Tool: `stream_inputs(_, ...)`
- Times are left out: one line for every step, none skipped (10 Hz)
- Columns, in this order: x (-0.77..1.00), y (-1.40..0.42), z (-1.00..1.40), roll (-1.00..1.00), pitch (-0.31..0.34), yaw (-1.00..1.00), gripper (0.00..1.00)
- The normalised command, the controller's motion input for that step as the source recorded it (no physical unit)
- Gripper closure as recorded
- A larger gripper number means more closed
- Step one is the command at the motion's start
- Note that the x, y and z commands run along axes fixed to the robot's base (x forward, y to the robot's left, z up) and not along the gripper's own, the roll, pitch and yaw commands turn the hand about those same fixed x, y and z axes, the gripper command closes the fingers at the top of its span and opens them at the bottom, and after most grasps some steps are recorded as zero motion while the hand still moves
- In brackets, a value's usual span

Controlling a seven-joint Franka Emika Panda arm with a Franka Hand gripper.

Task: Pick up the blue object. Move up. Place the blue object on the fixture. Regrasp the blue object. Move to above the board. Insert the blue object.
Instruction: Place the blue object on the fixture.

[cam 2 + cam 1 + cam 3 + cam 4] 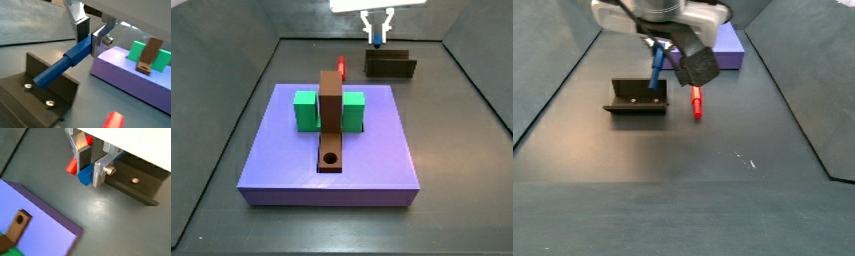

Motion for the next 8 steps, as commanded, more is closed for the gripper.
stream_inputs(0.97,-0.01,-0.17,0.41,0.251,0.19,1.0)
stream_inputs(0.87,-0.02,-0.19,0.38,0.271,0.22,1.0)
stream_inputs(0.75,-0.01,-0.21,0.21,0.303,0.27,1.0)
stream_inputs(0.6,0.0,-0.12,0.0,0.286,0.23,1.0)
stream_inputs(0.47,0.0,-0.04,-0.02,0.254,0.19,1.0)
stream_inputs(0.28,0.01,0.0,-0.03,0.154,0.0,1.0)
stream_inputs(0.09,0.0,-0.08,0.0,0.054,-0.04,1.0)
stream_inputs(0.23,0.0,-0.11,-0.22,0.0,-0.06,1.0)
